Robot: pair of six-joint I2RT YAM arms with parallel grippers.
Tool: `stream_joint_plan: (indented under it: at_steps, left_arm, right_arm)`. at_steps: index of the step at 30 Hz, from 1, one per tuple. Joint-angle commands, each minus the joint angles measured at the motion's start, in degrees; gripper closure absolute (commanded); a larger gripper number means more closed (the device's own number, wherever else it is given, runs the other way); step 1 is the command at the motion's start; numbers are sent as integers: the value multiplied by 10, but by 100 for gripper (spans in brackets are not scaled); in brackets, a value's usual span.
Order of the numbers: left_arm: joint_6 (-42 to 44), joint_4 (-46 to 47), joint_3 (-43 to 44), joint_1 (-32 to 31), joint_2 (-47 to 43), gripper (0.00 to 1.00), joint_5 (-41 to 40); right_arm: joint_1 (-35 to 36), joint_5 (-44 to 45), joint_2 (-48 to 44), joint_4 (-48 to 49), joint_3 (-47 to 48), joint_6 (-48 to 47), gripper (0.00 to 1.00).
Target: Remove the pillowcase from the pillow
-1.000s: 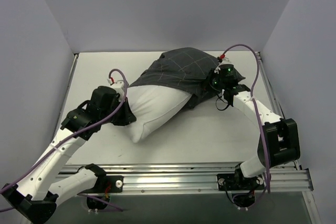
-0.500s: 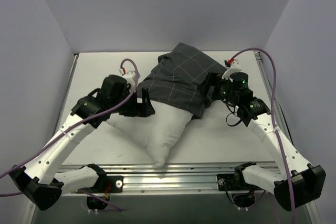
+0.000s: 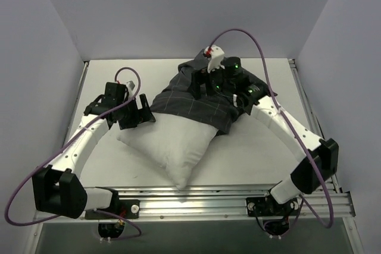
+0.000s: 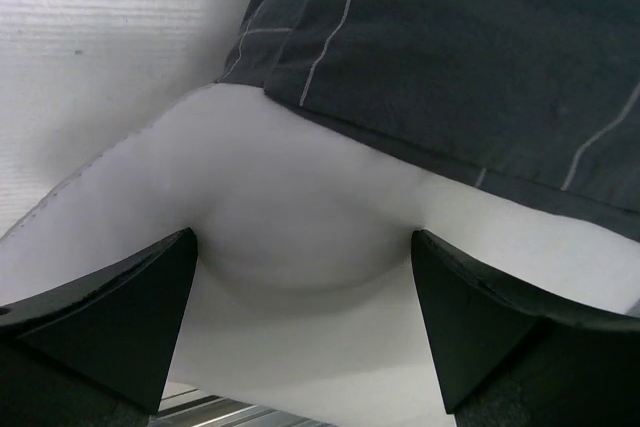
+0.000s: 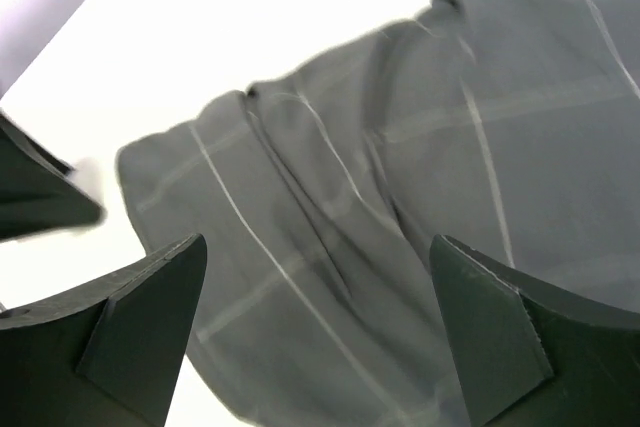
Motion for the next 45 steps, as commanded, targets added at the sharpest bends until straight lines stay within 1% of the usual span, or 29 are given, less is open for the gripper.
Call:
stream_joint_plan:
  at_steps: [1,2,3,5,6,8,9,11,12,13,15,17,18,20,21,23,24,25,26,31,32,34,35,38,39,40,42,43,45]
  left_arm:
    - [11,60,-31,9,14,4,33]
    - [11,72,-38,9,17,9,40]
    - [12,76,-43,10,18,14,50]
    - [13,90,-60,10,17,24,56]
    - [13,94,-65,10,14,35,61]
    - [12,105,-76,10,6,49,69]
    - [13,106,-76,9,3,64,71]
    - [15,104,-74,9,-4,80,69]
    - [18,102,-72,10,-9,91,70]
    - [19,101,-69,9,-12,96,69]
    - [25,92,-60,10,-18,98,61]
    - [28,82,-54,9,-29,98,50]
    - [30,80,-47,9,-36,98,48]
    - [32,67,-36,9,-43,98,39]
    - [37,59,-21,9,-45,98,35]
    - [41,37,-4,9,-54,98,25]
    - [44,31,4,9,-62,98,13]
    - [45,15,21,9,-67,98,8]
    - [49,5,30,9,-72,98,-3]
    - [57,-57,91,9,-117,98,-45]
    - [59,-66,98,10,-124,98,-50]
    - [60,-94,113,10,-148,98,-75]
    - [60,-104,126,10,-156,98,-84]
    - [61,-140,147,11,-189,98,-113]
    - [62,-149,149,11,-206,98,-130]
    - [61,-167,153,11,-214,98,-139]
    - [61,-184,160,11,-236,98,-171]
    - [61,-202,162,11,-242,98,-181]
    - [62,-214,160,11,-255,98,-215]
  right_arm:
    - [31,-38,57,17,74,-68,11]
    - [38,-38,73,15,88,-90,11]
    - [45,-39,105,10,103,-98,11]
    - [64,-42,136,0,147,-116,11]
    - [69,-43,166,-8,160,-131,10]
    - [88,-45,196,-18,202,-146,10]
    - [94,-42,226,-30,216,-161,10]
    - [105,-34,255,-47,246,-175,10]
    - [113,-23,284,-64,273,-186,10]
    - [115,-16,297,-72,284,-190,10]
    - [116,-3,327,-94,305,-196,12]
    - [116,3,339,-105,306,-209,15]
    - [116,9,349,-116,304,-215,23]
    - [116,26,356,-129,304,-226,32]
    - [115,37,362,-142,304,-230,47]
    - [108,74,364,-148,297,-230,71]
    - [103,86,362,-147,293,-229,91]
    - [90,97,361,-148,286,-226,98]
    - [82,104,357,-145,282,-220,100]
    - [23,178,328,-122,265,-188,100]
    - [-5,200,318,-111,260,-169,100]
    - [-38,230,308,-103,260,-145,100]
    - [-70,261,304,-99,260,-136,100]
    - [-125,285,295,-99,268,-86,100]
    - [-160,299,295,-102,272,-75,100]
    - [-175,313,296,-105,274,-46,100]
    - [-212,349,299,-120,288,-27,100]
    - [-222,356,300,-126,293,-2,100]
    - [-248,352,296,-135,295,18,100]
